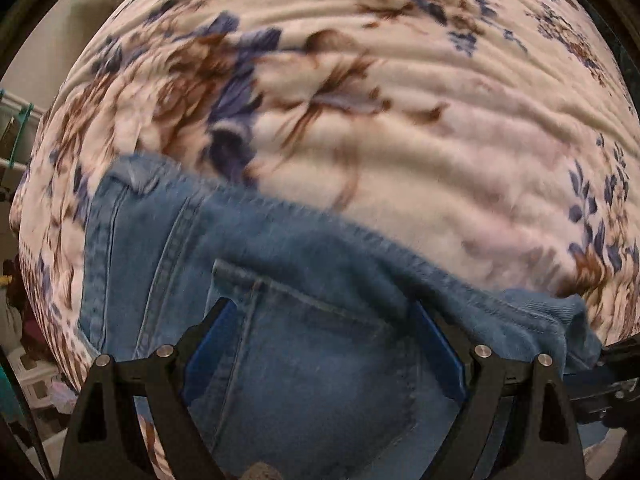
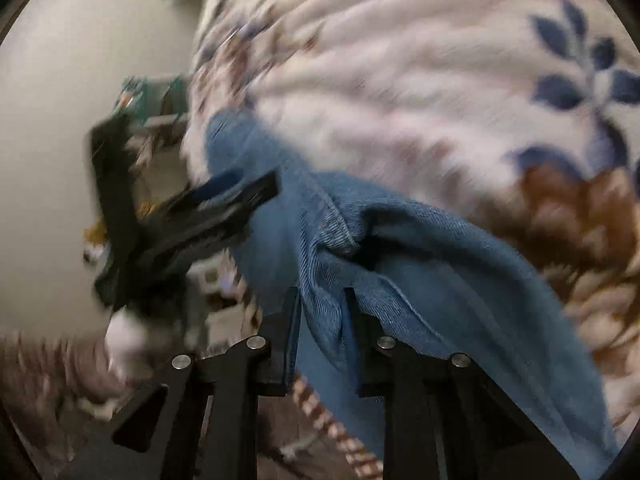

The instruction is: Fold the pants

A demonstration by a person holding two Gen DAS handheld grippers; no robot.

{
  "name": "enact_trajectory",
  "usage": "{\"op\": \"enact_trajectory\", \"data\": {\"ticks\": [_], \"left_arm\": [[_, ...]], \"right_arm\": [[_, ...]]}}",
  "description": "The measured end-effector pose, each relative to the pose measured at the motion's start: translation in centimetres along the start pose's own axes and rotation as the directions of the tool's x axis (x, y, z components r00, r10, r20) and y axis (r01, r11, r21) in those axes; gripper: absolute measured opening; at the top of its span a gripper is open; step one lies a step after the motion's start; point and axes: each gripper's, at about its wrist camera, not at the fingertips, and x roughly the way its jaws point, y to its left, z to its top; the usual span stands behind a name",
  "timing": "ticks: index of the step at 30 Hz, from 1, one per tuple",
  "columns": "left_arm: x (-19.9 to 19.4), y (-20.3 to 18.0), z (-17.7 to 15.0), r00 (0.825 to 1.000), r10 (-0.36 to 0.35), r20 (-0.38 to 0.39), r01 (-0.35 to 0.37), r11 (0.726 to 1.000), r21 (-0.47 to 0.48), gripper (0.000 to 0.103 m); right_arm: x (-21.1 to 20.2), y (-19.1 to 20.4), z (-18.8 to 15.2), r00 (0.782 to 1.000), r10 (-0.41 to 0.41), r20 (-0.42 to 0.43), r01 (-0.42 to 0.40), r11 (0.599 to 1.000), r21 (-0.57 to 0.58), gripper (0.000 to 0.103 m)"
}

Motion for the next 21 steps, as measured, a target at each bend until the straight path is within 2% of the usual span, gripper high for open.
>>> {"op": "enact_trajectory", "data": {"ticks": [3, 5, 7, 8, 9, 10, 13, 15, 18, 21], "left_arm": [[0.8, 0.3, -1.2, 1.0, 0.013, -0.027, -0.013, 1.0, -0.01, 0.089], [1.0, 0.5, -1.8, 0.999, 0.009, -0.035, -0.01, 1.0, -0.02, 0.089], [0.9, 0.4, -2.2, 0.999, 0.014, -0.032, -0.015, 1.0, -0.014, 0.089], [0.8, 0.4, -2.4, 0.999, 0.014, -0.031, -0.014, 1.0, -0.012, 0.089], [0.5, -0.1, -2.9, 0.999, 0.015, -0.032, -0.016, 1.0, -0.009, 0.089], [0.4, 0.0, -3.0, 0.999, 0.016, -0.032, -0.016, 1.0, -0.007, 0.089], [0.5, 0.9, -2.8, 0.999, 0.01, -0.036, -0.01, 1.0, -0.004, 0.089], [0.7, 2.3, -2.5, 0.999, 0.006, -0.037, -0.006, 1.0, -0.006, 0.089], [1.7, 5.9, -2.4, 0.999, 0.006, -0.04, -0.007, 1.0, -0.008, 0.089], [2.0, 6.9, -2.7, 0.999, 0.012, -0.047, -0.012, 1.0, -0.008, 0.089]], "right_arm": [[-0.3, -1.6, 0.8, 0.998, -0.044, 0.051, 0.04, 0.996, 0.075, 0.027], [-0.9, -3.8, 2.0, 0.994, 0.004, 0.113, -0.023, 0.986, 0.164, 0.034], [-0.1, -4.7, 4.0, 0.988, 0.064, 0.141, -0.091, 0.977, 0.193, 0.047], [0.4, -4.9, 4.7, 0.986, 0.099, 0.135, -0.125, 0.973, 0.197, 0.051], [1.2, -4.9, 5.4, 0.983, 0.137, 0.123, -0.16, 0.966, 0.201, 0.06], [2.2, -4.8, 6.1, 0.981, 0.162, 0.108, -0.182, 0.961, 0.208, 0.066], [3.7, -3.6, 6.4, 0.984, 0.178, 0.017, -0.179, 0.97, 0.162, 0.065], [2.9, -2.5, 5.2, 0.969, 0.246, -0.024, -0.242, 0.965, 0.105, 0.058], [2.1, -2.3, 4.0, 0.96, 0.278, -0.045, -0.274, 0.958, 0.082, 0.058], [3.3, -2.4, 4.6, 0.975, 0.213, -0.067, -0.205, 0.973, 0.105, 0.058]]}}
